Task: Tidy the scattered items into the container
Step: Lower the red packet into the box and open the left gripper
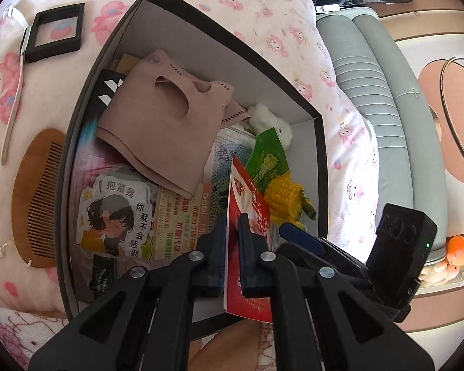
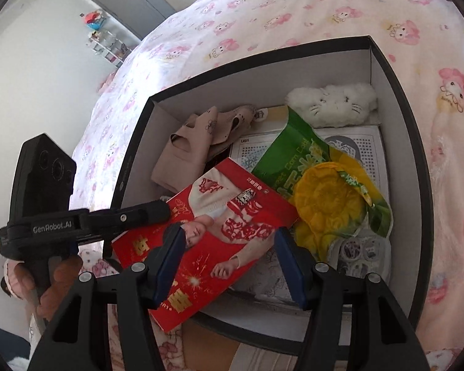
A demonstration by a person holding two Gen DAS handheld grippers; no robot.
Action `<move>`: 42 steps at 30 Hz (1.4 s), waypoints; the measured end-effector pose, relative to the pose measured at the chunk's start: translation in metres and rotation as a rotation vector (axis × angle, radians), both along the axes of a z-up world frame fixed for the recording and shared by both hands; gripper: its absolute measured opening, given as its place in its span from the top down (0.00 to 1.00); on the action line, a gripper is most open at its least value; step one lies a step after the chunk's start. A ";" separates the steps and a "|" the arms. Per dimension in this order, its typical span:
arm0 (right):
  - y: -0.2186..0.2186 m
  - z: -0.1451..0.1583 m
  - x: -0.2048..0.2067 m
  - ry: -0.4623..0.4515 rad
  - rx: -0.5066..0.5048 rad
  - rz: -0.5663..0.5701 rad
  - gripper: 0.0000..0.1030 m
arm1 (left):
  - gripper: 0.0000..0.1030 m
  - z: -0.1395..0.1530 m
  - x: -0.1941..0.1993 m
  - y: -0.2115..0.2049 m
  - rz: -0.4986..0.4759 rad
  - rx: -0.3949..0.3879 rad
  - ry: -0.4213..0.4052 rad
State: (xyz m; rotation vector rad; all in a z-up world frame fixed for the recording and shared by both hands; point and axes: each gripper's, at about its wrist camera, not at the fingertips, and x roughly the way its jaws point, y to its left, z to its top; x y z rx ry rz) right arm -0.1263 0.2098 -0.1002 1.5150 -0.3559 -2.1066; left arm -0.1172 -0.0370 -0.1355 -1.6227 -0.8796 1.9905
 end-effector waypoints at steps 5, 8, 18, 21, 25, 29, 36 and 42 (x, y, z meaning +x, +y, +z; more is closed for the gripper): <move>-0.002 -0.001 0.006 -0.040 -0.020 0.041 0.45 | 0.95 -0.004 0.004 -0.001 -0.008 0.004 -0.007; -0.003 -0.008 0.010 -0.067 0.028 0.051 0.45 | 0.95 -0.006 0.006 0.000 -0.015 0.010 -0.011; -0.017 -0.016 -0.008 -0.072 0.027 0.043 0.58 | 0.90 -0.012 0.006 0.007 -0.055 -0.008 -0.014; -0.027 0.000 -0.019 -0.013 0.066 0.066 0.63 | 0.86 -0.004 0.004 -0.002 -0.022 0.012 0.016; -0.038 0.017 -0.039 0.088 0.035 0.098 0.63 | 0.84 -0.008 -0.012 -0.009 0.003 0.038 -0.006; -0.049 -0.008 -0.058 0.053 0.097 0.092 0.63 | 0.85 -0.009 -0.028 0.002 -0.007 -0.095 -0.004; -0.047 -0.015 -0.050 0.052 0.134 0.071 0.62 | 0.84 -0.015 -0.030 0.031 -0.073 -0.332 -0.023; -0.015 0.012 -0.033 0.176 0.108 -0.058 0.62 | 0.84 0.004 -0.018 0.027 -0.070 -0.269 0.048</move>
